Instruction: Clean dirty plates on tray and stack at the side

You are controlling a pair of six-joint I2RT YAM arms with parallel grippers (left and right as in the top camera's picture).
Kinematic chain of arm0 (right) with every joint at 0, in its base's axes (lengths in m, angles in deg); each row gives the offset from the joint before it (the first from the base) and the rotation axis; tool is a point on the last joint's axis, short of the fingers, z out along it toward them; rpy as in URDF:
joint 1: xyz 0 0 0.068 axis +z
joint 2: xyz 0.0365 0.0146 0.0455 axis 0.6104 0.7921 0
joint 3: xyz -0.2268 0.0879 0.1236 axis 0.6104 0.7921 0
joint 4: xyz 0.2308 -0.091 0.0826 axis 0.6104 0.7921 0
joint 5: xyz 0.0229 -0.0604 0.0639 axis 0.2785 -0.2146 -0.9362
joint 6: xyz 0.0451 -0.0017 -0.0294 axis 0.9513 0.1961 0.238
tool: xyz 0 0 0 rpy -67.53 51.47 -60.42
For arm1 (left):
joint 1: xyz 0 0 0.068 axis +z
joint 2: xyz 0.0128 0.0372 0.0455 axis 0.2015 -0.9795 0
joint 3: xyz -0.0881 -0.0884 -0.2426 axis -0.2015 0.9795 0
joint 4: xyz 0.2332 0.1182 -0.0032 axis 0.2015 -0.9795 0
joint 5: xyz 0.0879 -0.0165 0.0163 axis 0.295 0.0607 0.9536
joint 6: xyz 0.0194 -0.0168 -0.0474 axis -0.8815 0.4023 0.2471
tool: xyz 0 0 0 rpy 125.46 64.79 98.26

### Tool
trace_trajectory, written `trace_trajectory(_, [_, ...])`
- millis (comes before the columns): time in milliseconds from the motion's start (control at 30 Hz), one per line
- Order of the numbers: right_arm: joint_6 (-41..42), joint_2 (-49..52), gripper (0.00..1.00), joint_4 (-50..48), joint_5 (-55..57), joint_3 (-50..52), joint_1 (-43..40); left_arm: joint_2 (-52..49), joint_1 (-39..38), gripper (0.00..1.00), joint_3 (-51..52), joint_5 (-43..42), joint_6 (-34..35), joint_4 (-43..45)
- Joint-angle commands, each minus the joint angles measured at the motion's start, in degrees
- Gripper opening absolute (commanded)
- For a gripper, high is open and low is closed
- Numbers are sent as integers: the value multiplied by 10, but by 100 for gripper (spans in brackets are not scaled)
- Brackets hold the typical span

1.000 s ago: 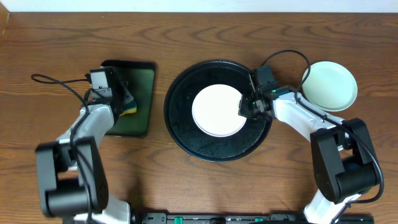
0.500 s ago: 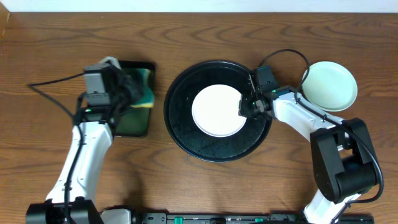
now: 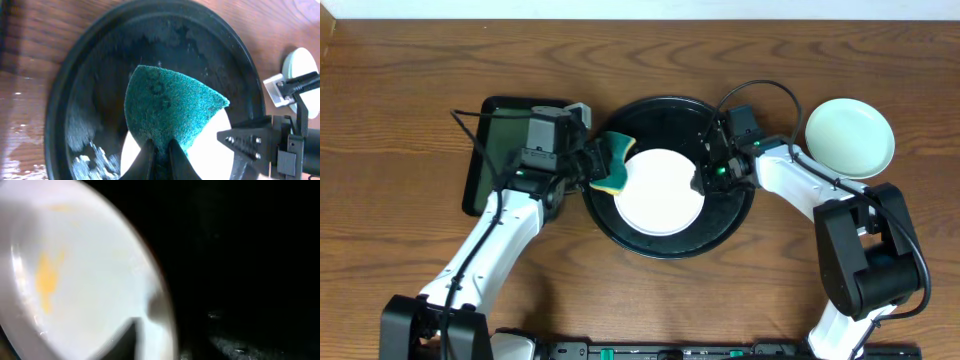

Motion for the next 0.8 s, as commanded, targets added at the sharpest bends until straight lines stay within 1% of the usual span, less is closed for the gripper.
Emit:
trace_trajectory(0, [30, 16, 47, 14, 3, -4, -5, 0, -11, 8, -5, -3, -9, 5])
trace_trajectory(67, [67, 16, 48, 25, 2, -4, -5, 0, -16, 7, -5, 15, -9, 5])
trace_trajectory(167, [100, 16, 47, 49, 0, -4, -2, 0, -19, 7, -5, 22, -9, 5])
trace_trajectory(333, [126, 16, 41, 92, 5, -3, 7, 0, -19, 8, -5, 22, -9, 6])
trace_trajectory(367, [132, 16, 38, 97, 12, -2, 10, 0, -19, 7, -5, 22, -9, 6])
trace_trajectory(433, [153, 16, 36, 99, 37, 6, 22, 0, -19, 8, -5, 22, -9, 6])
trace_trajectory(500, [171, 17, 28, 97, 64, 12, 33, 0, -19, 8, -5, 22, -9, 6])
trace_trajectory(600, [181, 17, 13, 87, 87, 12, 44, 0, -19, 7, -5, 21, -9, 5])
trace_trajectory(633, [181, 17, 5, 84, 86, 11, 44, 0, -19, 7, -5, 21, -9, 5])
trace_trajectory(667, [181, 17, 1, 83, 86, 11, 44, 0, -19, 8, -5, 21, -9, 5])
trace_trajectory(767, [179, 17, 2, 82, 86, 11, 35, 0, -19, 7, -5, 21, 2, 1])
